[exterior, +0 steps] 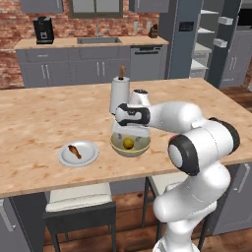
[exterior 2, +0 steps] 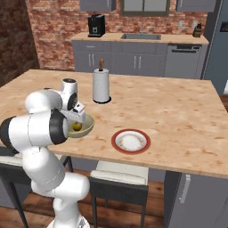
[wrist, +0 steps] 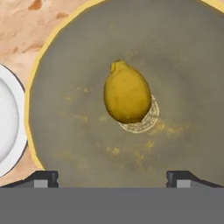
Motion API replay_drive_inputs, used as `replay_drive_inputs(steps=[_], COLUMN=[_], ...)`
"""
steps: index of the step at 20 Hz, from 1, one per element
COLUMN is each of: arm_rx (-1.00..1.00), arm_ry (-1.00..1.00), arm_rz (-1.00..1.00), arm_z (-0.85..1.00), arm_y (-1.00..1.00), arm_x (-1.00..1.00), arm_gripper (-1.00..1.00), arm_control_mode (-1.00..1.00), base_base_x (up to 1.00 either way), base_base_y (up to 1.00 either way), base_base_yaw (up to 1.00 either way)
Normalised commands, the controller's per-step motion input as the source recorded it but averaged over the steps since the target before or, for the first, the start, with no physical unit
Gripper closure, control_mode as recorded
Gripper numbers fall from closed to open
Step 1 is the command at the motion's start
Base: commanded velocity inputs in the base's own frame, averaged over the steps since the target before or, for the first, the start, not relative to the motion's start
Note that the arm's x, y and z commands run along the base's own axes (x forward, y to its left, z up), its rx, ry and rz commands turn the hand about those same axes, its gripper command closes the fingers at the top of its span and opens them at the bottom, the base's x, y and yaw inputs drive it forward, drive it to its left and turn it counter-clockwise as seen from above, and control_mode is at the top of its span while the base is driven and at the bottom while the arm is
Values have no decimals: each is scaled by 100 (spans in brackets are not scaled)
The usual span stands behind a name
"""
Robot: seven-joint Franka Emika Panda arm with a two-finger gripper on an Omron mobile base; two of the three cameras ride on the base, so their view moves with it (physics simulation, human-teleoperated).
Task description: Pick the chicken drumstick and lemon from their plates and place them in the bowl. Then put the bowl in the fridge.
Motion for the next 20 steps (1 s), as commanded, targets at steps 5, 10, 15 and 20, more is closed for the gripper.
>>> replay_drive_inputs(steps=[5,10,15,20], arm_rx=[-8,-6,-11,-13], arm_ry=[0,2,0,-2], arm_rz=[6,23,35,35], arm_z=[24,6,3,1], arm_y=[44,77,80,75], arm_x=[-60,-16,-2,0], arm_gripper=[-100,-100,-100,-100], arm_control_mode=[-100,-100,-100,-100], base_base_x=[0,0,0,0], base_base_y=[0,0,0,0], base_base_yaw=[0,0,0,0])
